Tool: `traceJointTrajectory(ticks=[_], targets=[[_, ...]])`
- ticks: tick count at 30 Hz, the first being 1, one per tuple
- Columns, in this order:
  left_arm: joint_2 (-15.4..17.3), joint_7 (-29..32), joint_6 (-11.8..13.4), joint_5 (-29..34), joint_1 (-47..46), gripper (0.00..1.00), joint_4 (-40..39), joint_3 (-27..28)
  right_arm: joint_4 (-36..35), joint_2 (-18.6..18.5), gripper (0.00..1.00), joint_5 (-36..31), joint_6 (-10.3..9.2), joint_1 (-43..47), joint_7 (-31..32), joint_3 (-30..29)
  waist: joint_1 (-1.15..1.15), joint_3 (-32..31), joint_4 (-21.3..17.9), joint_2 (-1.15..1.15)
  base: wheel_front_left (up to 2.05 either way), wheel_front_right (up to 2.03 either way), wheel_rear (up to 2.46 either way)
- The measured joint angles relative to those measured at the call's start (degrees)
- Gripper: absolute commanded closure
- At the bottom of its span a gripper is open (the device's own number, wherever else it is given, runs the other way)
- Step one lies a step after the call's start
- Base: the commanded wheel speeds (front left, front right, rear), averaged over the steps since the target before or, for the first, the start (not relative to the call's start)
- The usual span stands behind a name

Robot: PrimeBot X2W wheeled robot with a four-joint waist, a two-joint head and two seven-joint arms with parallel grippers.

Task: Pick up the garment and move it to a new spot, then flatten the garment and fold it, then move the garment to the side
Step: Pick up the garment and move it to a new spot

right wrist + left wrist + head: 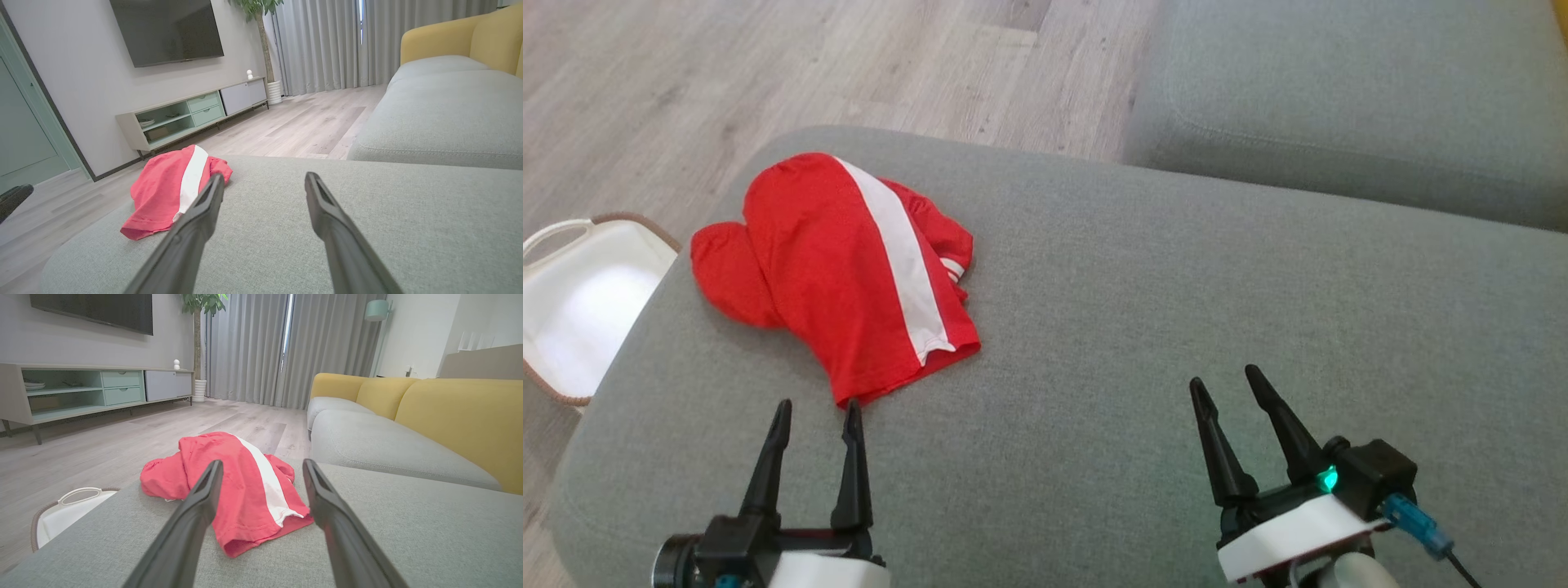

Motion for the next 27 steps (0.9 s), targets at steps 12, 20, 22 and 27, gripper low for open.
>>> traceJointTrajectory(ticks=[12, 20, 22, 27], targets=[[4.54, 0.0, -2.03, 2.92, -11.28, 0.0, 1.91, 4.52, -1.36, -0.01, 0.0, -1.71, 0.0, -1.69, 0.0, -3.16, 0.0, 5.79, -2.44, 0.0, 0.0, 0.0, 0.0], [13.61, 8.82, -5.04, 1.72, -34.7, 0.0, 13.8, 5.17, -3.78, -0.03, 0.0, -4.36, 0.0, -6.34, 0.0, -6.64, 0.02, 13.3, -4.93, 0.0, 0.0, 0.0, 0.0], [15.55, 12.27, -5.52, 0.94, -39.92, 0.0, 17.52, 4.58, -4.36, -0.08, 0.0, -4.67, 0.0, -7.1, 0.0, -7.56, 0.02, 15.23, -5.59, 0.0, 0.0, 0.0, 0.0], [19.62, 19.96, -5.99, -2.14, -48.29, 0.0, 26.55, -0.43, -5.67, -0.14, 0.0, -5.15, 0.0, -8.69, 0.0, -8.73, 0.02, 19.46, -7.52, 0.0, 0.0, 0.0, 0.0]])
